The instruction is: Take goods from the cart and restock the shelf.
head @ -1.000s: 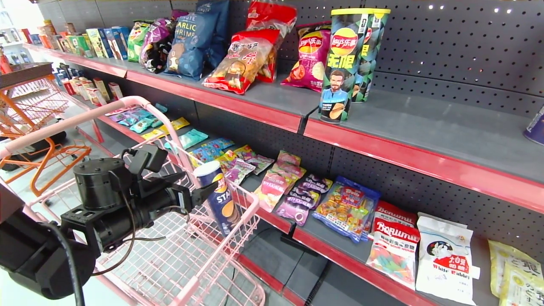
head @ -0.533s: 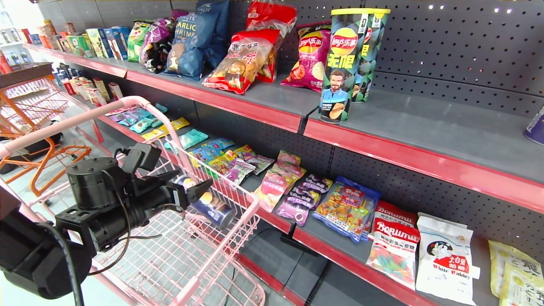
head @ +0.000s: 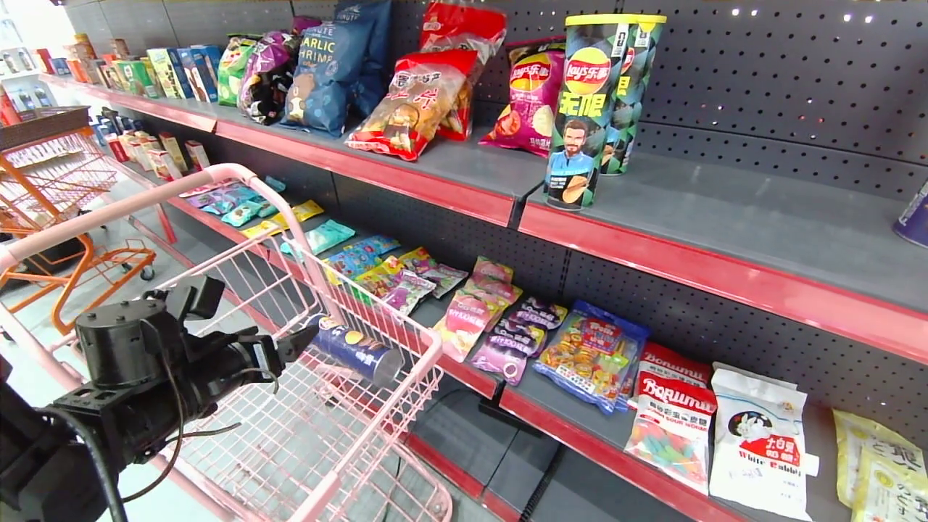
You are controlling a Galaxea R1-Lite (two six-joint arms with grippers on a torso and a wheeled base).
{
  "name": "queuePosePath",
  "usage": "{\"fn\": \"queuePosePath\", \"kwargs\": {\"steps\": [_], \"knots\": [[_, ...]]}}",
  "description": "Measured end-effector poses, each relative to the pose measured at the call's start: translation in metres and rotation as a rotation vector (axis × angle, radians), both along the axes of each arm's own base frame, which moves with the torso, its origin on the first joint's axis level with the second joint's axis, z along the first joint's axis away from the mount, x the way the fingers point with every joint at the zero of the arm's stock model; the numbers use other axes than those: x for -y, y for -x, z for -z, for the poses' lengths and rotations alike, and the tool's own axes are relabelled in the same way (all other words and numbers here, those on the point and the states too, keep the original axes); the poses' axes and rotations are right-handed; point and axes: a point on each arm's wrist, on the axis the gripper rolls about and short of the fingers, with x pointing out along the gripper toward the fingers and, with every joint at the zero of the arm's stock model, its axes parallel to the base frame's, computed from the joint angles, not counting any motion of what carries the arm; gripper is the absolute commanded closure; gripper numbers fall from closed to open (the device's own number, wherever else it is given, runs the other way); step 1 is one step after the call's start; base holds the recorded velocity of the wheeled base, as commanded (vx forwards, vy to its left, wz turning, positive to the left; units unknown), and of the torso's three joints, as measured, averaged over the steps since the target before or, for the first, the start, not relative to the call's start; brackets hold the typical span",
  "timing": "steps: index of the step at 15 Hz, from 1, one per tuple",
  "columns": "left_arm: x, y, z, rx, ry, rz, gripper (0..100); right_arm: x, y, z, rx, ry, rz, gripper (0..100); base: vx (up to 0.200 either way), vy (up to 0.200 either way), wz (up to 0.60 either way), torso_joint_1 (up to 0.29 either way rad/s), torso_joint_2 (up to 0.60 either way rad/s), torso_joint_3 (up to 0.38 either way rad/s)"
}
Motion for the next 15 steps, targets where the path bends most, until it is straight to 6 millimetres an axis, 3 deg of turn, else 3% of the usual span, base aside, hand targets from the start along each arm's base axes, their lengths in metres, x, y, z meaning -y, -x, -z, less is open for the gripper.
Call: {"fn": "queuePosePath", "kwargs": {"steps": [4, 9, 12, 15], "knots": [[0.001, -0.009, 0.005, -0.144, 0.223, -0.231, 0, 0.0, 0.0, 0.0, -0.001, 0.0, 0.0, 0, 0.0, 0.0, 0.0, 0.0, 0.0, 0.0], [0.005, -0.047, -0.007, -0.292, 0.466, -0.422, 0, 0.0, 0.0, 0.0, 0.0, 0.003, 0.0, 0, 0.0, 0.0, 0.0, 0.0, 0.0, 0.0], [0.006, -0.068, -0.009, -0.381, 0.515, -0.493, 0, 0.0, 0.0, 0.0, -0.001, 0.003, 0.0, 0, 0.0, 0.0, 0.0, 0.0, 0.0, 0.0], [0.001, -0.08, 0.01, -0.523, 0.479, -0.555, 0, 0.0, 0.0, 0.0, -0.001, 0.003, 0.0, 0, 0.0, 0.0, 0.0, 0.0, 0.0, 0.0]]}}
